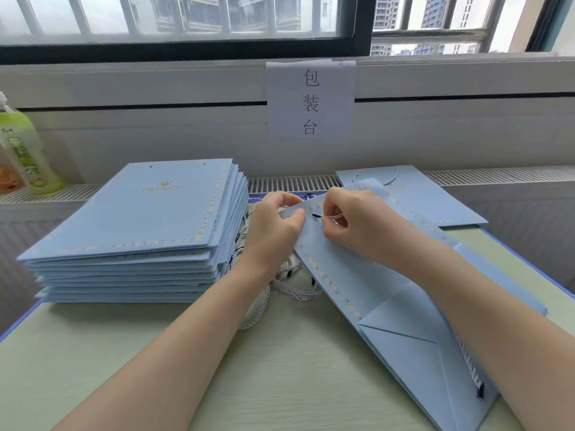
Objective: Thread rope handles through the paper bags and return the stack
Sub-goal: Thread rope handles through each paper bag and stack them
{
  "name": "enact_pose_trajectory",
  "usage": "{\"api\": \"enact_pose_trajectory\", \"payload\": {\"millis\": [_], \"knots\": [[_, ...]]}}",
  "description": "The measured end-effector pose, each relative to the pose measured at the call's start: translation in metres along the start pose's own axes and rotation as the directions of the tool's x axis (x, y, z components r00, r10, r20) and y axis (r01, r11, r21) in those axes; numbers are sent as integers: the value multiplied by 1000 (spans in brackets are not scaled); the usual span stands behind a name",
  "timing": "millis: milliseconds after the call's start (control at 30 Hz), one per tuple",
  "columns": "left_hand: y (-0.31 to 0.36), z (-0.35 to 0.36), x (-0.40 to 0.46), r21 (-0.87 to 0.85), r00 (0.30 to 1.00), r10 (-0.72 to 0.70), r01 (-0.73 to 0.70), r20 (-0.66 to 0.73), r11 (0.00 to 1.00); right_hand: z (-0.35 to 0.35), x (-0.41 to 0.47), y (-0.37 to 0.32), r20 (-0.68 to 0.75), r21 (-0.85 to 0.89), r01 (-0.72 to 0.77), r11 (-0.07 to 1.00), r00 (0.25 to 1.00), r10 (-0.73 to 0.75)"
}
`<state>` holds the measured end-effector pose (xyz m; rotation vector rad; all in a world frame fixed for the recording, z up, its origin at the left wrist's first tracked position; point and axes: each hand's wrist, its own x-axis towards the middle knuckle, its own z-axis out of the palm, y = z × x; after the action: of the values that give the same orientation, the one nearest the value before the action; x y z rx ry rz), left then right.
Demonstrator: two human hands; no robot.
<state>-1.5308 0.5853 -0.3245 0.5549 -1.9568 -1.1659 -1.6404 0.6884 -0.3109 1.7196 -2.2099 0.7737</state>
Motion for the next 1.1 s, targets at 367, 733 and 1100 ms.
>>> {"api": "enact_pose_trajectory", "payload": {"millis": [367, 733, 1100], "knots": [[1, -3, -1, -27, 999, 40, -40, -18, 999, 3, -1, -5, -108, 196, 29, 980, 994, -7], [3, -6, 0, -123, 1000, 11, -12, -9, 992, 2, -4, -7, -166, 34, 89, 995, 983, -82], [-2, -6, 1, -133, 995, -74, 81, 60, 988, 6, -1, -2, -90, 93, 63, 994, 994, -54]]}}
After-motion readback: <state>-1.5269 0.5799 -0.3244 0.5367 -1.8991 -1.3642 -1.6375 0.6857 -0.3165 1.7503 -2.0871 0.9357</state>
